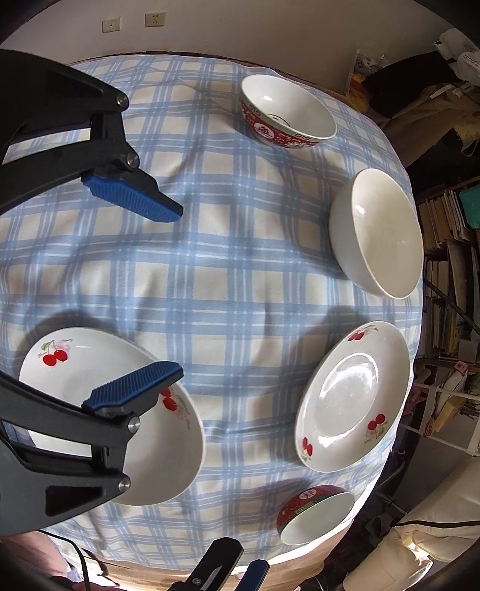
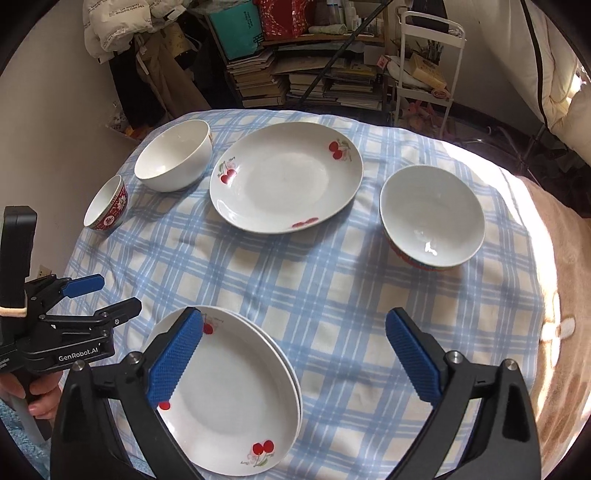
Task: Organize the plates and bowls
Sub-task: 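Open both tools and pull them back from the plate stack, then move both tools to the next cherry plate and close them on its rim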
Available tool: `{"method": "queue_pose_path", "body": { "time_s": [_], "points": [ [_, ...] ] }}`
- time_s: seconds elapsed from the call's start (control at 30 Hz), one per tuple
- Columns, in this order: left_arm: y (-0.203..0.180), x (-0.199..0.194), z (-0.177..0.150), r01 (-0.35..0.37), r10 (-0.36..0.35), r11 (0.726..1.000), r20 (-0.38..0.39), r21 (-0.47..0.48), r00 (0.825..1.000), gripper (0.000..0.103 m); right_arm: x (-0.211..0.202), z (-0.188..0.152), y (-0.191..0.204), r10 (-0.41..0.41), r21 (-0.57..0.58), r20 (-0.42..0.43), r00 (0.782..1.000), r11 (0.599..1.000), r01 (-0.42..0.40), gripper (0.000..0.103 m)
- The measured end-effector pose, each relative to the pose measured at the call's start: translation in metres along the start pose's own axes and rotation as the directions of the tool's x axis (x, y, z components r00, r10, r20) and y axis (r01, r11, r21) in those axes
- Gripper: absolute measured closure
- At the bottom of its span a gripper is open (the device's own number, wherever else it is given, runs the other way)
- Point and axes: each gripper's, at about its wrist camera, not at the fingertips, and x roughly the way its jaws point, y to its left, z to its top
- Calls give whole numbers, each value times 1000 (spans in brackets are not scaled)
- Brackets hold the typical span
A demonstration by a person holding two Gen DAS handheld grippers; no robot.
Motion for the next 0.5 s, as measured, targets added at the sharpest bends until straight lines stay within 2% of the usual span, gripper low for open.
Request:
{"method": "queue_pose_path", "body": {
  "time_s": [0.1, 0.23, 0.3, 0.5],
  "points": [
    [-3, 1, 21, -18, 18, 1000, 33, -1, 999, 17, 1, 23, -3, -11, -36, 9, 1000, 999, 11, 0],
    [-10, 8, 45, 1, -1, 1000, 50, 1, 999, 17, 6, 53, -17, -11, -18, 40, 999, 1000, 12, 0],
    [-13, 11, 54, 7, -7, 1000, 54, 4, 999, 17, 13, 67, -25, -9, -3, 19, 1000, 1000, 9, 0],
    [-22, 25, 86, -34, 34, 999, 64, 8, 997, 17, 29, 101, -39, -54, -30, 64, 996, 998, 56, 0]
  ]
}}
